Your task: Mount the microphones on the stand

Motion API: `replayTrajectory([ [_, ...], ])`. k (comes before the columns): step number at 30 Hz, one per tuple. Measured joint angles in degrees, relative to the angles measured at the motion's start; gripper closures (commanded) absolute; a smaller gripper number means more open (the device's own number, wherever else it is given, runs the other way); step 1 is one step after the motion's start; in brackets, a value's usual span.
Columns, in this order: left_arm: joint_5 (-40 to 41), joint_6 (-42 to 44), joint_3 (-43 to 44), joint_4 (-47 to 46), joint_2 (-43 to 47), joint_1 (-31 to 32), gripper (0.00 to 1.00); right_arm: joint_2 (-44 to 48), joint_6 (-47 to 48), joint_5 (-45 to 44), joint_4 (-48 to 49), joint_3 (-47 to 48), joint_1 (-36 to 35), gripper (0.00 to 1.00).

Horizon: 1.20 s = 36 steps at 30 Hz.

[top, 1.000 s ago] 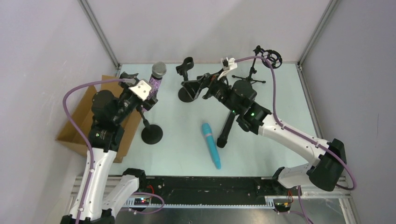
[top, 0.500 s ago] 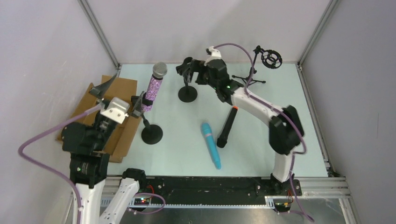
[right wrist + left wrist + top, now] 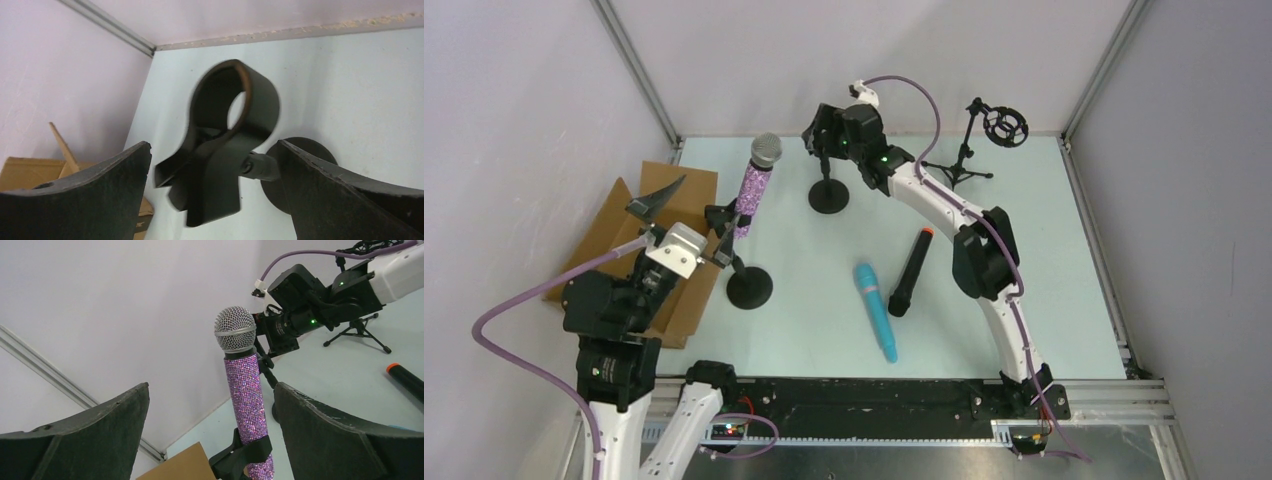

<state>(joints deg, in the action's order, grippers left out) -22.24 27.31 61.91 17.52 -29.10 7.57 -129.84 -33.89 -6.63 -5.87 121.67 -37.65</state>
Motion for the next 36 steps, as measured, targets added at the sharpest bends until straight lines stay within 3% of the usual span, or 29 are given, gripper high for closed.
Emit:
replayTrajectory([
  [8,-1.5,-0.3,-0.2,0.2,0.3,0.0,0.02,-1.7,-3.8,0.0,0.7,0.1,0.7,0.01],
  [10,-1.7,-0.3,-0.3,0.3,0.5,0.0,0.02,-1.9,-4.3,0.1,1.0,0.1,0.7,0.07],
  [17,-2.0,-0.3,-0.4,0.3,0.8,0.0,0.02,-1.7,-6.3,2.5,3.4,-0.9,0.9,0.52],
  [20,-2.2,-0.3,-0.5,0.3,0.8,0.0,0.02,-0.2,-8.7,4.2,7.8,-4.8,0.8,0.61],
  [28,-4.0,-0.6,-0.5,0.3,0.9,0.0,0.02,9.5,-6.1,4.0,10.4,-18.0,-0.6,0.62],
  [36,-11.0,-2.4,-0.5,0.3,2.2,0.0,0.02,27.3,-6.8,3.2,11.6,-39.7,-3.0,0.61],
])
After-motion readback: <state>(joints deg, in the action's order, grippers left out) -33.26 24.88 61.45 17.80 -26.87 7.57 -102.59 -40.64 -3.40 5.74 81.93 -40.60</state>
